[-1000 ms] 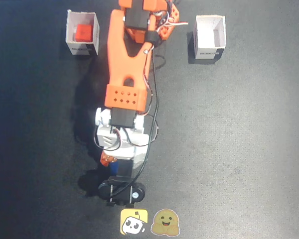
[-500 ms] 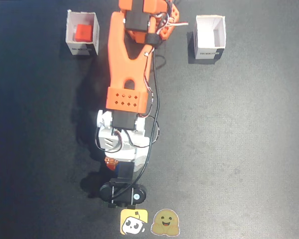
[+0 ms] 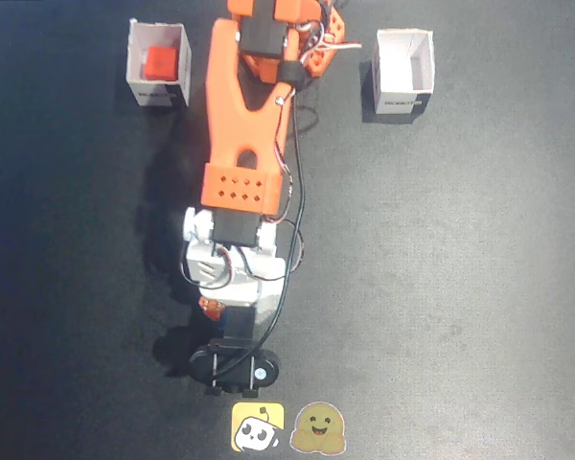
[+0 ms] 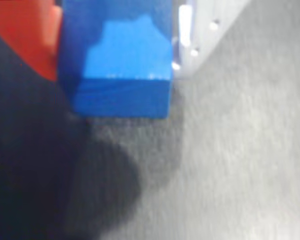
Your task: Put the red cube in the right box and the blue cube in the left box.
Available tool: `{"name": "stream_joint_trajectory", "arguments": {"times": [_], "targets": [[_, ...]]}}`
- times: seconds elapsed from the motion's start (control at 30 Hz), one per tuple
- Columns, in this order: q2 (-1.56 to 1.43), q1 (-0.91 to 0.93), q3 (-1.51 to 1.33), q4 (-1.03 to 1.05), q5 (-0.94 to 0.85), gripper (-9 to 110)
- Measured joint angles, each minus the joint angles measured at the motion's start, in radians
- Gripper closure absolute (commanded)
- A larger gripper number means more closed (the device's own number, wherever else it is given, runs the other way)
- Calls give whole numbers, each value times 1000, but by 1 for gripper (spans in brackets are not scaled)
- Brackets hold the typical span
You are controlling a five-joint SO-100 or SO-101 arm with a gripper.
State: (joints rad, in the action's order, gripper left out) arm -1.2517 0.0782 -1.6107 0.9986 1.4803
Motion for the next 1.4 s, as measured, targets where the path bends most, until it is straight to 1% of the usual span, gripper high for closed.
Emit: {"name": "stream_joint_trajectory", "arguments": {"times": [0.33,0.47,0.67,0.8,0.97,1.07,1.4], "targets": [[-224,43,-60,199,-38,92],[-362,37,-152,216,-48,92],[-528,15,-265,264,-14,92],[-657,-64,-334,307,20,92],[-773,-219,-368,373,72,92],[-799,-314,-368,411,109,92],[-822,-589,-368,482,124,92]]}}
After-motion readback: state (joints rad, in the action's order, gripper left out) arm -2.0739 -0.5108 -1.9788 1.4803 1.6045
